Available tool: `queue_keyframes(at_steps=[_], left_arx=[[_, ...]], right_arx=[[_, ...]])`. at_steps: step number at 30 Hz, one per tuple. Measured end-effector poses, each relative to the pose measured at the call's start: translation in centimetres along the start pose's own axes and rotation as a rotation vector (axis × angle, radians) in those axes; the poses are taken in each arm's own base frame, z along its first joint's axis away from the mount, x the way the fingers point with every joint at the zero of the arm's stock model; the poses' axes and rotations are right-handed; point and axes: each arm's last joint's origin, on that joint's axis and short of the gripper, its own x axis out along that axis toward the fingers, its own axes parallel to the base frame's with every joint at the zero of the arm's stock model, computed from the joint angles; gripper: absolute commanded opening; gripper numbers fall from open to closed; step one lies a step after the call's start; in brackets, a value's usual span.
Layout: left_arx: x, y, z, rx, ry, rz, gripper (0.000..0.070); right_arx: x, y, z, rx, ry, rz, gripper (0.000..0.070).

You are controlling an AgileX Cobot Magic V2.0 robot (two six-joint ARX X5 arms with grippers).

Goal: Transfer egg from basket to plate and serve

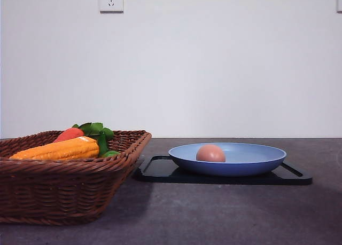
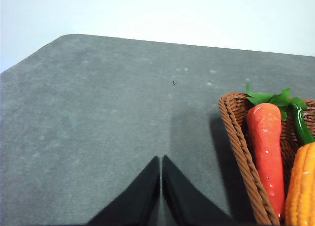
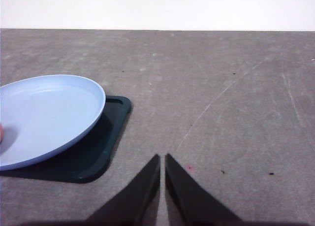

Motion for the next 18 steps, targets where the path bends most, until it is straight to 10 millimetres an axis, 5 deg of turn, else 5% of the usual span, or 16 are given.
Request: queue_keyframes(at_steps=[18], left_arx=[[0.00, 0.00, 0.00, 0.000, 0.000, 0.000, 0.0000]], right_arx=[[0.00, 0.00, 0.00, 0.000, 0.000, 0.000, 0.0000]])
